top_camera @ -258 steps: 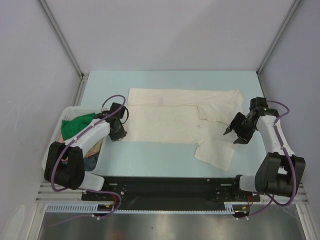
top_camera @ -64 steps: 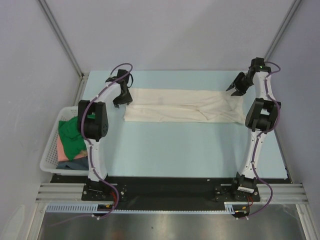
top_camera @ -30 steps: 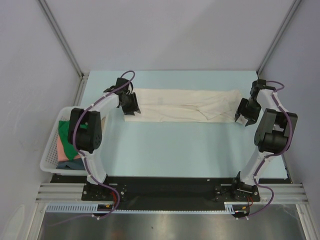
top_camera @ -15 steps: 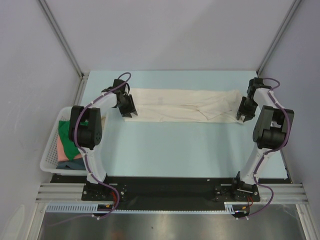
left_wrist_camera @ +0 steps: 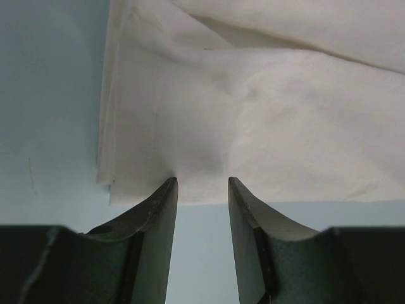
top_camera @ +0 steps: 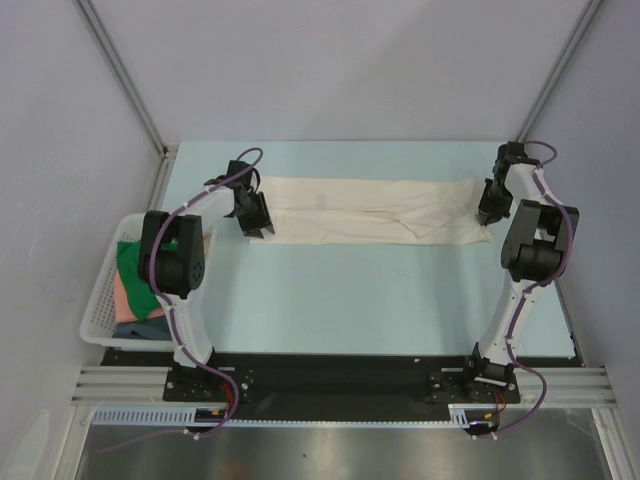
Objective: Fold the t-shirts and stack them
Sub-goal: Fold the tshirt
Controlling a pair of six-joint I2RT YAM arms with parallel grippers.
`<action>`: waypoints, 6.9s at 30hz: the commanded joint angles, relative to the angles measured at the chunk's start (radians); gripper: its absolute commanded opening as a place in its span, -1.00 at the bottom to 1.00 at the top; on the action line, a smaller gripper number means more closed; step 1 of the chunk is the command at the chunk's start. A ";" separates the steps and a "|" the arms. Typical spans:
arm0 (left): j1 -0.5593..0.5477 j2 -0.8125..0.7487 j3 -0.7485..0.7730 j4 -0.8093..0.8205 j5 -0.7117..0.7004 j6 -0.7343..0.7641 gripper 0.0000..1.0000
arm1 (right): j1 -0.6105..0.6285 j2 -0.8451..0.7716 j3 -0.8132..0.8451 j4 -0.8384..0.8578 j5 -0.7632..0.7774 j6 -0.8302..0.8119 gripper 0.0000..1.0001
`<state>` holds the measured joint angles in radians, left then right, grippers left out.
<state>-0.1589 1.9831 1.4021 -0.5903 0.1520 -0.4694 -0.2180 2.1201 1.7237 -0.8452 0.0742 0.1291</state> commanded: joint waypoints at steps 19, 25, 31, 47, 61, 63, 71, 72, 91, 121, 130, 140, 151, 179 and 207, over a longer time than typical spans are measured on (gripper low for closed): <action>-0.031 -0.136 -0.025 0.006 -0.083 0.025 -0.08 | -0.188 -0.311 -0.351 0.135 -0.313 0.294 0.55; -0.031 -0.095 0.014 -0.002 -0.060 0.028 -0.08 | -0.224 -0.296 -0.498 0.314 -0.487 0.366 0.50; -0.030 -0.055 0.061 -0.023 -0.062 0.040 -0.07 | -0.225 -0.319 -0.599 0.439 -0.511 0.374 0.39; 0.002 0.074 0.081 -0.035 -0.091 0.058 -0.07 | -0.254 -0.187 -0.539 0.442 -0.418 0.331 -0.24; 0.001 -0.024 -0.060 -0.017 -0.114 0.066 -0.08 | -0.299 -0.186 -0.440 0.169 -0.349 0.276 -0.19; -0.005 -0.049 -0.054 -0.026 -0.123 0.077 -0.02 | -0.284 -0.213 -0.411 0.138 -0.329 0.258 0.01; -0.031 -0.155 0.037 -0.077 -0.137 0.110 0.11 | -0.124 -0.310 -0.236 0.055 -0.221 0.227 0.47; -0.036 -0.165 0.041 -0.072 -0.105 0.112 0.11 | -0.112 -0.316 -0.236 0.069 -0.281 0.243 0.50; -0.110 -0.164 0.084 -0.026 0.078 0.094 0.09 | -0.032 -0.160 -0.366 0.369 -0.582 0.523 0.09; -0.045 0.039 0.213 0.036 0.132 -0.001 0.08 | 0.028 0.113 -0.026 0.545 -0.672 0.776 -0.87; -0.022 0.095 0.195 0.023 0.101 -0.009 0.07 | 0.062 0.155 0.091 0.529 -0.665 0.793 -0.88; -0.011 0.112 0.192 0.026 0.112 0.000 0.07 | 0.078 0.198 0.143 0.486 -0.660 0.785 -0.75; -0.013 0.077 0.210 -0.006 0.078 0.055 0.07 | 0.017 0.120 0.232 0.103 -0.466 0.456 0.32; 0.058 0.114 0.037 0.046 0.070 0.017 0.01 | 0.054 -0.012 -0.492 0.627 -0.878 0.428 -0.72; 0.064 0.100 0.024 0.034 0.058 0.052 0.01 | -0.299 -0.126 -0.645 0.526 -0.729 0.343 -0.34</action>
<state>-0.1131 2.0293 1.4132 -0.5392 0.2420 -0.4446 -0.4709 1.9766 1.1027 -0.3149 -0.7647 0.5186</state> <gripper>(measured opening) 0.504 0.322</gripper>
